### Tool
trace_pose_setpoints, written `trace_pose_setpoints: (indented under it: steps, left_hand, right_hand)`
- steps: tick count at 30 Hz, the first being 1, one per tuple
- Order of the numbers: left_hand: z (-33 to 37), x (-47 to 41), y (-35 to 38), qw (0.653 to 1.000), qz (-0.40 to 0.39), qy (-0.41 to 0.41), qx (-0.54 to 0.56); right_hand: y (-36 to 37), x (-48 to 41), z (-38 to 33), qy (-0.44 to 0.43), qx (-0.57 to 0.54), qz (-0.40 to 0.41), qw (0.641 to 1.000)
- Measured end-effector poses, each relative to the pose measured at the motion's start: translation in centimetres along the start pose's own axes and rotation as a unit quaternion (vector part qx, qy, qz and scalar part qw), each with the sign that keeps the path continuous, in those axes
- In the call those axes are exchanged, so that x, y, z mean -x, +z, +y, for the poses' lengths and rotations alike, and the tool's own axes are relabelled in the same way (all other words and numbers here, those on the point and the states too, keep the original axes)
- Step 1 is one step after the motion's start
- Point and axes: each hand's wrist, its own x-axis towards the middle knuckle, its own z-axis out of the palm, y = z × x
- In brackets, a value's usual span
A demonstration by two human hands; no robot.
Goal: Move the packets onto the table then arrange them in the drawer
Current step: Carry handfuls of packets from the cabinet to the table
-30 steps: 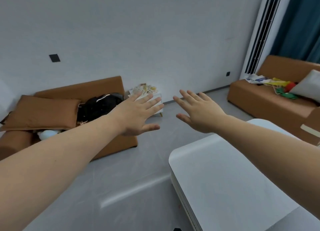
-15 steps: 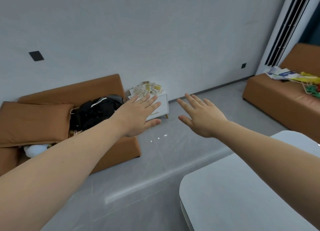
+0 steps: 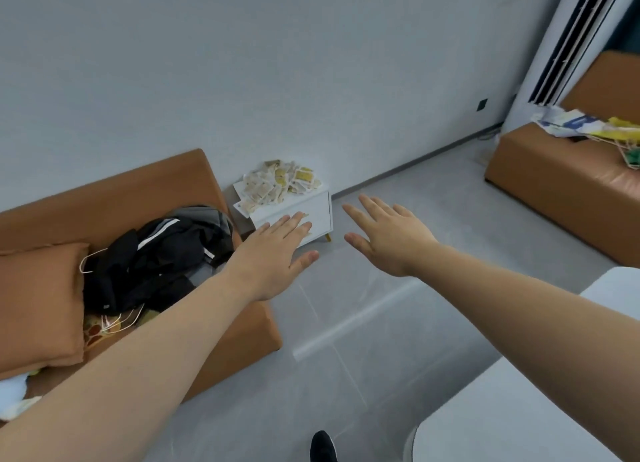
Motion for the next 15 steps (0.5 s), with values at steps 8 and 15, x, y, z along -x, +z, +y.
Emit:
trace_pose_setpoints:
  steps: [8,15]
  left_hand:
    - [-9.1,-12.9,3.0,0.993,-0.049,-0.023,0.105]
    - [-16.3,-27.1,6.7,0.983,-0.074,-0.051,0.157]
  right_hand:
    - [2.8,-15.3,1.5,0.026,-0.033,-0.038,0.998]
    - [7.1,-30.9,6.5,0.023,-0.049,-0.066,0.996]
